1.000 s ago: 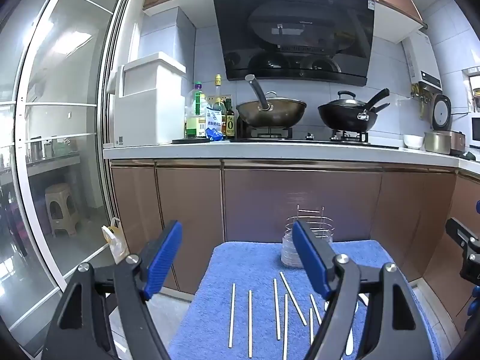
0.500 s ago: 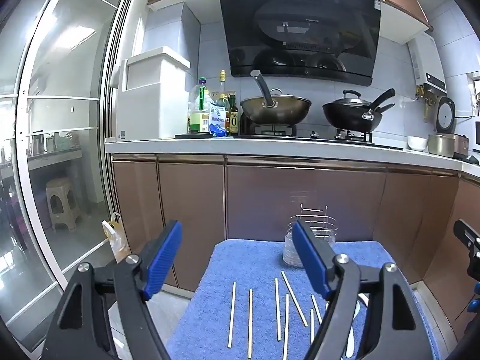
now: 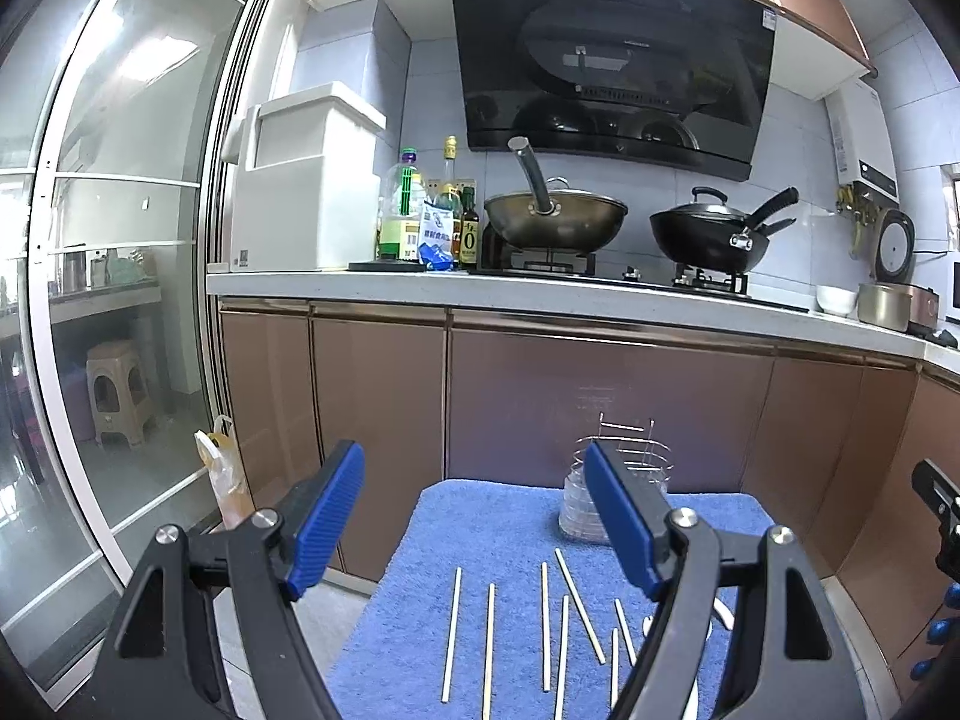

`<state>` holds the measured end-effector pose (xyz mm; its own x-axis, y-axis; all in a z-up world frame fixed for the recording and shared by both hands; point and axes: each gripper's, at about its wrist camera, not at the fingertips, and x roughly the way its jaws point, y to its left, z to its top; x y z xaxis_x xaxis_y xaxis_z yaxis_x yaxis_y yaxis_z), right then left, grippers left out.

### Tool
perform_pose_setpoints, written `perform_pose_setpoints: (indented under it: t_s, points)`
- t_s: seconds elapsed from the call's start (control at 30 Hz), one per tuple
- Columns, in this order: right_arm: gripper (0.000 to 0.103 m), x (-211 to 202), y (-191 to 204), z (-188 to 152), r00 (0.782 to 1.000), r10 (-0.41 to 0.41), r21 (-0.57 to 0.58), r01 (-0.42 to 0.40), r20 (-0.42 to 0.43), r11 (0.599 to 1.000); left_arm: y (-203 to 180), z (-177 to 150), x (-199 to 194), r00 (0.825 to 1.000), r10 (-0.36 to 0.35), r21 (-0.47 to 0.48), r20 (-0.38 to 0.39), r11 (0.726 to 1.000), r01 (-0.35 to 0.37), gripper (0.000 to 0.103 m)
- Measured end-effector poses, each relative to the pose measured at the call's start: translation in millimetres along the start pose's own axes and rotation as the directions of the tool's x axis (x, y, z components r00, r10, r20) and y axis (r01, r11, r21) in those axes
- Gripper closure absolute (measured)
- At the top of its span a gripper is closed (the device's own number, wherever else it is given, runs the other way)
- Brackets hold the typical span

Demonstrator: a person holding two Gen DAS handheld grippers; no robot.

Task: Organize utensils

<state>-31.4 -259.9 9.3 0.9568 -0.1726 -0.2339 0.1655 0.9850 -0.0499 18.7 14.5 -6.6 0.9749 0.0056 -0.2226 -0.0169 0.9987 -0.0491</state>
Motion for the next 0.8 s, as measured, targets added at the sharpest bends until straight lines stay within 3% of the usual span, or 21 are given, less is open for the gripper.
perform_pose_setpoints:
  t_s: [0.43, 0.6, 0.8]
  points:
    - [0.0, 7, 3, 3, 1.0, 0.009, -0.015, -0.009, -0.009, 1.0, 2, 0, 14, 1.0, -0.012, -0.003, -0.027, 1.0, 0.012, 0.028]
    - [0.0, 12, 4, 2, 1.0, 0.012, -0.013, -0.012, -0.019, 1.0, 7, 0, 17, 0.998, -0.059, -0.024, -0.027, 0.998, 0.059, 0.028]
    - [0.0, 19, 5, 1, 0.999, 0.014, -0.014, -0.015, -0.031, 1.0, 8, 0, 23, 0.998, -0.064, -0.032, -0.028, 0.998, 0.063, 0.028]
